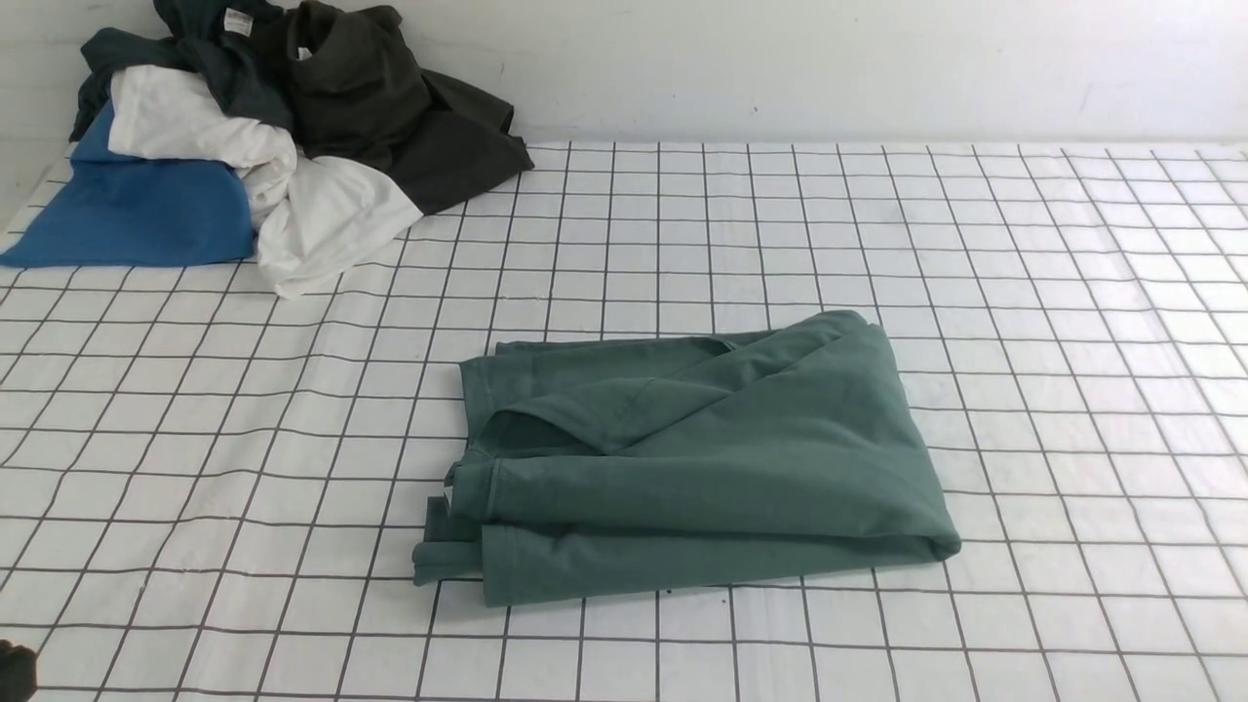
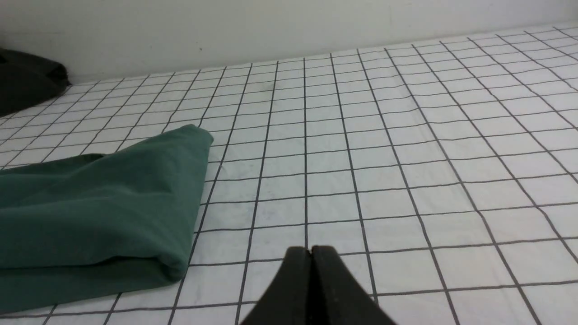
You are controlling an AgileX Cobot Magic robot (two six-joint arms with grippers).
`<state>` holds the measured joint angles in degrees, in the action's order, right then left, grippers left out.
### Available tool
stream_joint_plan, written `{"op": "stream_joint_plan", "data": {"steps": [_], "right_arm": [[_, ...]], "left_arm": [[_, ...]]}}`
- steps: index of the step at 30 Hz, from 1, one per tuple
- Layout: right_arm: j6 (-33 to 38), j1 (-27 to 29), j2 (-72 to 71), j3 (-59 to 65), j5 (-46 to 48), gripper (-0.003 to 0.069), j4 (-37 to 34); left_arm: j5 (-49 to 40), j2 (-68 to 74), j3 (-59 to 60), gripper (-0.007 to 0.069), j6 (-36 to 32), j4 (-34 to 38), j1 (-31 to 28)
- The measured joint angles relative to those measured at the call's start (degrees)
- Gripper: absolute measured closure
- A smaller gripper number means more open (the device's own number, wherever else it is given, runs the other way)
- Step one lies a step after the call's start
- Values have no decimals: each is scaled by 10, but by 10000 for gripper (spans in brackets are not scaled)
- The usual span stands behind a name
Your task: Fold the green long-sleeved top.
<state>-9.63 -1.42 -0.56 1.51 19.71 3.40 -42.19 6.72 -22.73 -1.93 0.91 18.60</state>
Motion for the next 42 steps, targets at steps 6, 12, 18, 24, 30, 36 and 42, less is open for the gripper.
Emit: {"op": "stream_joint_plan", "data": {"steps": [6, 12, 18, 24, 30, 36, 42], "right_arm": [[3, -6, 0, 0, 0, 673, 1], [4, -6, 0, 0, 1, 673, 1], [14, -6, 0, 0, 1, 673, 2], [15, -6, 0, 0, 3, 673, 2], [15, -6, 0, 0, 3, 673, 2], [15, -6, 0, 0, 3, 673, 2], [15, -6, 0, 0, 3, 673, 2]], "left_arm": [[0, 0, 0, 632, 0, 0, 0], [0, 0, 0, 632, 0, 0, 0], [0, 0, 0, 632, 0, 0, 0], [0, 0, 0, 632, 0, 0, 0], [5, -5, 8, 632, 0, 0, 0], [140, -56, 91, 632, -2, 0, -18], [322, -73, 209, 632, -3, 12, -103]]}}
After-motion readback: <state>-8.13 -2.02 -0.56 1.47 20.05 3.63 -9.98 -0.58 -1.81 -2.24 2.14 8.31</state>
